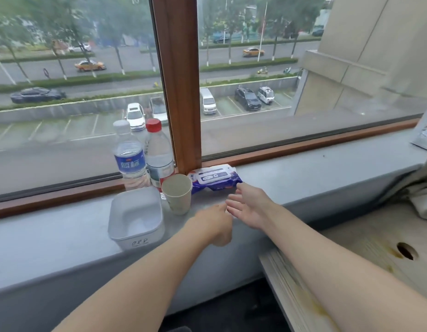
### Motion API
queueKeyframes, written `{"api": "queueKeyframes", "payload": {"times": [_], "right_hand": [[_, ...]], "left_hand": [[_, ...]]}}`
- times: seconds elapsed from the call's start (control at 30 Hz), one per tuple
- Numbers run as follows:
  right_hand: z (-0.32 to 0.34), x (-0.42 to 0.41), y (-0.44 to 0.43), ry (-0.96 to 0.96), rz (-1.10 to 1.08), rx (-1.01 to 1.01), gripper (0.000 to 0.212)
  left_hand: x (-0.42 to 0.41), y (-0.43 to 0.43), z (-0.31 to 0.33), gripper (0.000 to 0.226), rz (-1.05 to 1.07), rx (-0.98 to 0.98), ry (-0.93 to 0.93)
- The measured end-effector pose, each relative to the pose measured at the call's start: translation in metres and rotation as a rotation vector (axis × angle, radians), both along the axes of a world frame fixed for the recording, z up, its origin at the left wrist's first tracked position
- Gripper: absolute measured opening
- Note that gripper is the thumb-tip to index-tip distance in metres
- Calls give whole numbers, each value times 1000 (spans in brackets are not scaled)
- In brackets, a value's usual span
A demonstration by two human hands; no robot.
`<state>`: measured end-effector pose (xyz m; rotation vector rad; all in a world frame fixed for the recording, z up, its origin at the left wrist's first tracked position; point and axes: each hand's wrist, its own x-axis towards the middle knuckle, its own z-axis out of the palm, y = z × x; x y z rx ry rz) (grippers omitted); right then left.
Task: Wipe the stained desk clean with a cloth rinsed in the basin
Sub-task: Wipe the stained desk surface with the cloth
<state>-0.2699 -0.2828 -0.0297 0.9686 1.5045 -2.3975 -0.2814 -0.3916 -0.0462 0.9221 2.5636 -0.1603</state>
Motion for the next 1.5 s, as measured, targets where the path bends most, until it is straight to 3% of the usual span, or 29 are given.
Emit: {"api": "queueKeyframes", "payload": {"times": [0.13,0.23,0.37,0.47,0.7,0.93,1.0,1.17,1.33,1.5], "right_hand": [[1,21,16,-10,-27,50,35],[-2,53,41,-51,-97,99,20],[-12,123,82,-70,-228,138,14],[-22,199,119,-93,-404,162,11],[-59,471,179,-229,-970,209,14],[-80,755,135,-474,-1300,349,20],[-92,828,109,-621,-1285,434,21],[-135,973,53,-1059,-949,659,24],[-182,1054,28,-1198,-678,805,55],[-219,1080,36,-1206,-421,937,62]], "left_hand": [[-4,2,5,37,-22,-77,-12],[7,17,8,32,-89,-118,133],[57,81,9,8,-201,89,222],[114,140,0,10,-374,196,150],[338,260,-31,34,-873,242,33],[615,290,-52,36,-1319,178,-111],[690,280,-61,37,-1423,134,-132],[823,257,-98,41,-1585,42,-150],[904,250,-137,43,-1689,-132,-163],[947,243,-158,51,-1786,-312,-38]]}}
